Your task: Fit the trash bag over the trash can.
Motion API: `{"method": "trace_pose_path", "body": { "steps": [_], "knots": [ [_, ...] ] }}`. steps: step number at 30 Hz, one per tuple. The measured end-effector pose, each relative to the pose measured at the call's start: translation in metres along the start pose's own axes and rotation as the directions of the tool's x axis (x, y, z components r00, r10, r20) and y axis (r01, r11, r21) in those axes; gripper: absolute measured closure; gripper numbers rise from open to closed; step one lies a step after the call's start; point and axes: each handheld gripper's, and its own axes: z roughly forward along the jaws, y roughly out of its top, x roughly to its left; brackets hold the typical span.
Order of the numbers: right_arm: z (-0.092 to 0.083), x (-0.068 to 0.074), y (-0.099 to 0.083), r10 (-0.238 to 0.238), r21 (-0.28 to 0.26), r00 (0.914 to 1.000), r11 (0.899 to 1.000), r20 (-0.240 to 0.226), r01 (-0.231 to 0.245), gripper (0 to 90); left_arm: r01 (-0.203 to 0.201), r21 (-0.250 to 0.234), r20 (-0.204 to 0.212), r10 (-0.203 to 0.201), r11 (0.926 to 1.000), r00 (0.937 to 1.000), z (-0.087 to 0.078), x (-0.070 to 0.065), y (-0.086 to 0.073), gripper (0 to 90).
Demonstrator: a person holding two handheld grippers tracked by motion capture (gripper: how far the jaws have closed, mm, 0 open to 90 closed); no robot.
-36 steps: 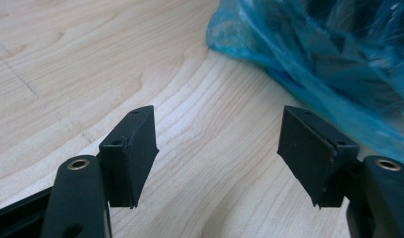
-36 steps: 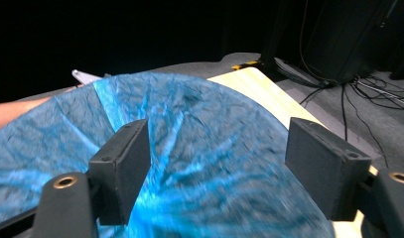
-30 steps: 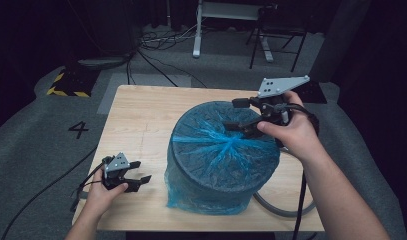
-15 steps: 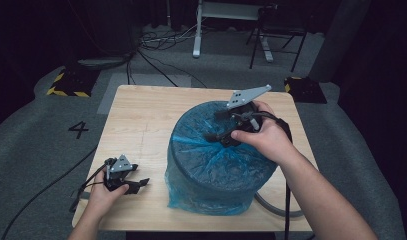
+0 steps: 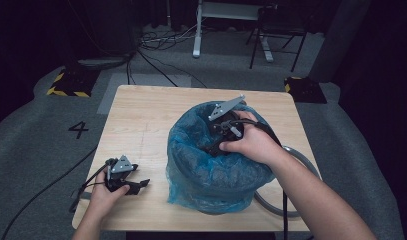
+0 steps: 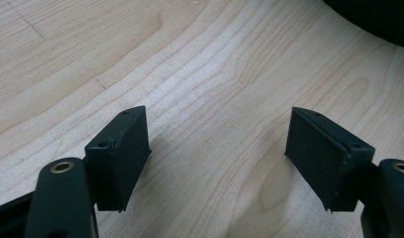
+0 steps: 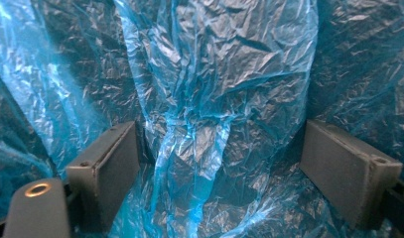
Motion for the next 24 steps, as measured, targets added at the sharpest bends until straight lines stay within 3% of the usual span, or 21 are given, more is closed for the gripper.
{"method": "trace_pose_path", "body": {
  "steps": [9,12,24],
  "knots": [
    [0.011,0.000,-0.005,-0.003,0.082,1.0000,0.997,0.001,0.003,16.0,-0.010,0.002,-0.010,0.010,0.9999,0.9999,0.000,-0.001,0.000,25.0],
    [0.014,0.000,-0.007,0.018,0.108,0.9998,0.994,0.012,-0.019,16.1,-0.013,0.005,-0.012,0.013,0.9999,0.9998,0.001,-0.002,0.000,25.1],
    [0.027,0.002,-0.015,0.023,0.250,0.9997,0.968,-0.006,-0.020,16.4,-0.013,0.005,-0.014,0.013,0.9999,0.9998,0.001,-0.002,0.000,25.1]
  ]
}}
